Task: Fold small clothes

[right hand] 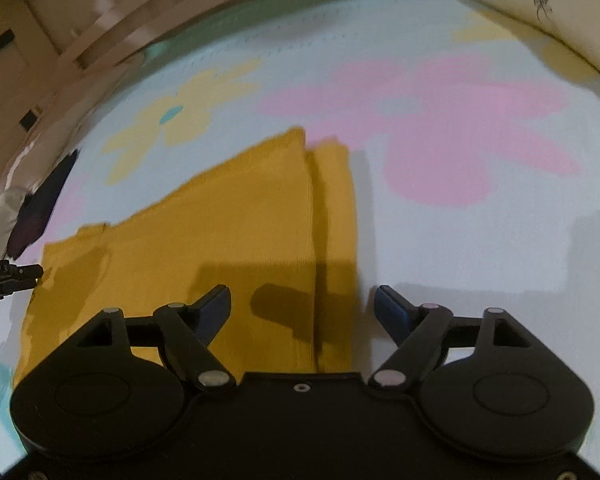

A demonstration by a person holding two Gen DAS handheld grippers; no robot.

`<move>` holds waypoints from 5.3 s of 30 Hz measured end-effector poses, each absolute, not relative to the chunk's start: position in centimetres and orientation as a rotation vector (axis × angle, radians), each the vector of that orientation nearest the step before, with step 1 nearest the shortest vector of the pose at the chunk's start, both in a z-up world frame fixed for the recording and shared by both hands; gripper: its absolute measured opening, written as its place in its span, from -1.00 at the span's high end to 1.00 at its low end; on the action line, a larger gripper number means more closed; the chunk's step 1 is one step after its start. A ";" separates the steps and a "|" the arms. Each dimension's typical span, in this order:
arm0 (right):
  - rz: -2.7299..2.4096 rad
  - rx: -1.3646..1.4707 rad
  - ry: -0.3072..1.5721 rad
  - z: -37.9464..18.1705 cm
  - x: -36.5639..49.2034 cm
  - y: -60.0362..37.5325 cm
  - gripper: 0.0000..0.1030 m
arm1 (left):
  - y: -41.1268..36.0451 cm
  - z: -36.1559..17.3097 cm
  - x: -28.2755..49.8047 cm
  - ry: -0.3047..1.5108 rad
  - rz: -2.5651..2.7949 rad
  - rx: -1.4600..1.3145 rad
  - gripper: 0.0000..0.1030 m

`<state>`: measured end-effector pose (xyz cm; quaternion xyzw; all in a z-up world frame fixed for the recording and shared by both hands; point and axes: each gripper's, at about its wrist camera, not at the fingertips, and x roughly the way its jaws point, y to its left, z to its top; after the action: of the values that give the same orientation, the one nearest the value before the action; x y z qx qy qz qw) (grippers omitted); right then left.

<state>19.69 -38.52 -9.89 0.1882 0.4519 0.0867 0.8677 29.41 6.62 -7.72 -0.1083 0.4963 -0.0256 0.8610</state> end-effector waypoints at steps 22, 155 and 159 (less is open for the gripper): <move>0.174 0.473 1.068 -10.1 14.8 -37.5 0.47 | 5.1 -9.2 22.7 1.139 -0.100 -0.163 -0.06; 0.283 0.057 0.928 -1.9 20.0 -15.5 -0.23 | 7.0 -3.6 28.7 1.022 -0.222 -0.285 -0.14; 0.280 -0.103 0.844 -2.1 17.1 -14.2 -0.44 | 5.2 -4.1 29.0 1.027 -0.271 -0.281 -0.14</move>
<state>17.08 -14.21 -2.06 -0.0498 0.4079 0.1354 0.9016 29.03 5.21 -4.13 -0.1337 0.4880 -0.1288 0.8529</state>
